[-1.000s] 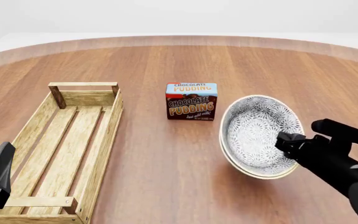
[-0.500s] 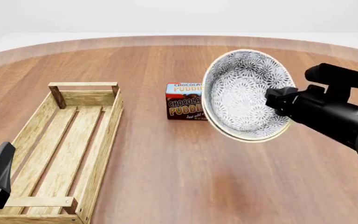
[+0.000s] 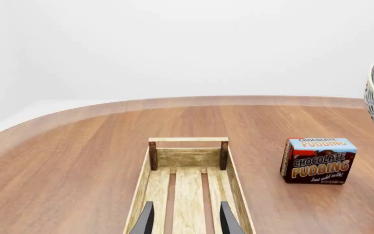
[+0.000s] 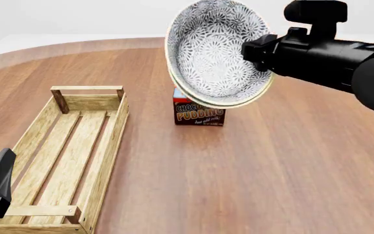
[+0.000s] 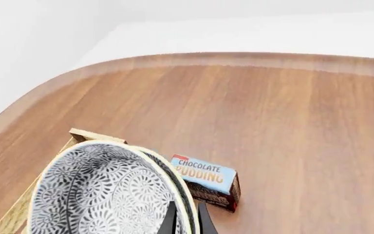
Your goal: Stack the left bowl on the right bowl and place them in the tray.
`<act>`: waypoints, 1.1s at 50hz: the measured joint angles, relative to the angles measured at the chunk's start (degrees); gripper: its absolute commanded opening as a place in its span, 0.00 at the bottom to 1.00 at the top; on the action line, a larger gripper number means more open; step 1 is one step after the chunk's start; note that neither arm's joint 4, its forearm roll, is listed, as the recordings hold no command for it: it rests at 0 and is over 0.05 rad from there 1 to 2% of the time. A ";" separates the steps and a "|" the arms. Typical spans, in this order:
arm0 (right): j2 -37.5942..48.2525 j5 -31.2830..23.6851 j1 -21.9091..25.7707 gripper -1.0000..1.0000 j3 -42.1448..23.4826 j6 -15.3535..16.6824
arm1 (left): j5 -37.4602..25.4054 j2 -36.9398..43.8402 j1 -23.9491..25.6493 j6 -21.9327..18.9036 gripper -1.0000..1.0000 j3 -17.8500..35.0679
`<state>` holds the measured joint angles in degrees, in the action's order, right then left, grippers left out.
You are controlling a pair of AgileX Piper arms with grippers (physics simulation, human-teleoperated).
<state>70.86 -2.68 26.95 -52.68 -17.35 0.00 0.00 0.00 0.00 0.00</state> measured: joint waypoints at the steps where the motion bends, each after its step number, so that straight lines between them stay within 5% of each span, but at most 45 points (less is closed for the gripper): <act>1: 0.33 -0.32 0.41 0.00 -0.79 0.07 | 0.00 0.00 0.00 0.00 1.00 0.00; 55: 25.87 -7.73 15.57 0.00 -35.43 0.64 | 0.00 0.00 0.00 0.00 1.00 0.00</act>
<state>96.73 -10.41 42.51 -88.10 -16.71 0.00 0.00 0.00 0.00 0.00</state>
